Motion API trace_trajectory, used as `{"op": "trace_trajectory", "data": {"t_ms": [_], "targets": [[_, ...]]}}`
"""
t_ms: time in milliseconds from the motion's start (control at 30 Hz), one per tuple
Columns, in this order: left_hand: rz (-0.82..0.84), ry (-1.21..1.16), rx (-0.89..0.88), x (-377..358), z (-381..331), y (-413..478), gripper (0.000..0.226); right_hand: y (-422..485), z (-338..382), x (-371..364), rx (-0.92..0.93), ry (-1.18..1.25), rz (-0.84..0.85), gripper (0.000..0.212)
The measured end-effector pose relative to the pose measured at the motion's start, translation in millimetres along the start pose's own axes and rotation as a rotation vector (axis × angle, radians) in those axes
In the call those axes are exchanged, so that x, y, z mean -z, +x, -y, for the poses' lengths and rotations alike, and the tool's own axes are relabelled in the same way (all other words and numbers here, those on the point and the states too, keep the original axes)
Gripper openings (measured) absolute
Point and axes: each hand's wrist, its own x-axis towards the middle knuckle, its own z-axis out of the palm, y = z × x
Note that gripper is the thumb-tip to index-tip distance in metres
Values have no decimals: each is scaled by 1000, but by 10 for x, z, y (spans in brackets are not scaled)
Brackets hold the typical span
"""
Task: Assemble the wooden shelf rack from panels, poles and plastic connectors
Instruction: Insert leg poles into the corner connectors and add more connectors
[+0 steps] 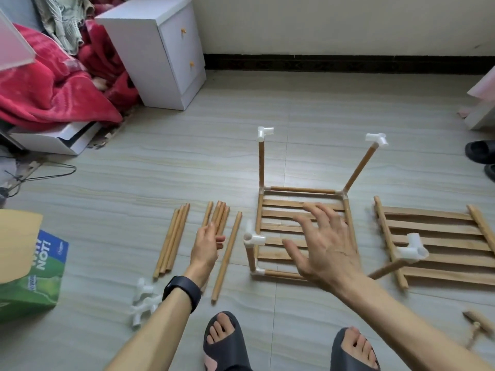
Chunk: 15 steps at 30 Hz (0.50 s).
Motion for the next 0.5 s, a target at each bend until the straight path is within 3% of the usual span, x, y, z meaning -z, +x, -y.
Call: {"op": "trace_trajectory", "data": {"t_ms": [133,267,500], "targets": [[53,581,92,220,732,254,43,340,477,-289,269,91,174,64],[127,974,101,88,1138,404,54,409,617,-577,313,153,226,47],[201,1222,84,-102,1286,477,28,411,564,-597,348,160,153,26]]}}
